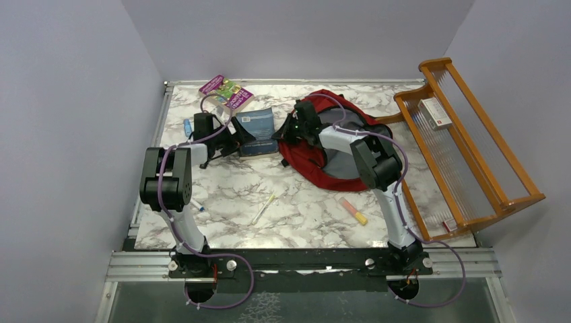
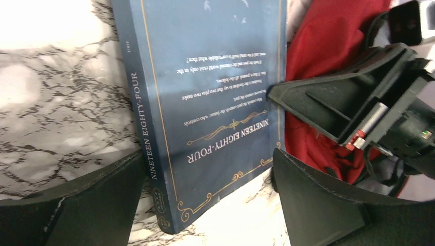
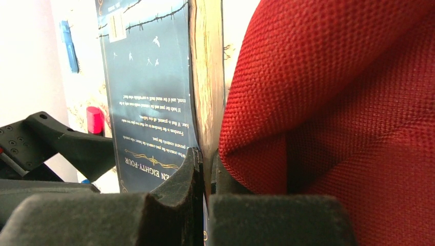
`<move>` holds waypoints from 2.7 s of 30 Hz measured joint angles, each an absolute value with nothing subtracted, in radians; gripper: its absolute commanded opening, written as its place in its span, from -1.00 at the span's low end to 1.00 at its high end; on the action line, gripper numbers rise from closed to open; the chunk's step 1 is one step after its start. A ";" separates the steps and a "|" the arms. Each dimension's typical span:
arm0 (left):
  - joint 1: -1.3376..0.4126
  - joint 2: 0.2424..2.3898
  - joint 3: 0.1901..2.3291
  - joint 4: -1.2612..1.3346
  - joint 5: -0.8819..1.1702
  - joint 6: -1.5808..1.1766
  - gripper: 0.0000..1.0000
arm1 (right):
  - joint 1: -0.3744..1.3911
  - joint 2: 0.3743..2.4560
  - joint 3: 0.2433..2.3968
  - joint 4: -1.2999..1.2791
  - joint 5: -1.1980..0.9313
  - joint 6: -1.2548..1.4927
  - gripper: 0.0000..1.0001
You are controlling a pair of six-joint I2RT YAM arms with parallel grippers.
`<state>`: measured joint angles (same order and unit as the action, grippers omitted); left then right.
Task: Pack the student bag
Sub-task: Pick up the book from the center of the board.
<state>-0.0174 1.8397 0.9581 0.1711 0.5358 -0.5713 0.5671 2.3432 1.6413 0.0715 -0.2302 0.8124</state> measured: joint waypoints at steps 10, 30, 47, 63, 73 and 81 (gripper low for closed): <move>-0.024 1.872 0.868 0.405 0.645 -0.697 0.36 | 0.548 2.344 1.638 0.072 -0.260 0.810 -0.99; -0.039 1.832 0.884 0.271 0.688 -0.732 -1.00 | 0.541 2.209 1.500 0.110 -0.272 0.691 -0.05; -0.025 1.428 0.994 0.056 0.766 -0.575 -1.00 | 0.521 1.589 1.137 0.258 -0.257 0.567 0.76; -0.270 1.295 1.077 0.008 0.905 -0.492 -1.00 | 0.496 1.379 1.021 0.382 -0.330 0.602 0.92; -0.268 1.216 1.285 -0.354 0.838 -0.028 -1.00 | 0.493 1.131 1.016 0.280 -0.359 0.262 0.91; -0.268 1.082 1.225 -0.455 0.825 0.413 -1.00 | 0.490 1.069 1.209 0.085 -0.606 -0.168 0.87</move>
<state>-0.2680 1.0821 1.2255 -0.4545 0.8246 0.4129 0.4904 1.0695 1.2091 0.0849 -0.6060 -0.1680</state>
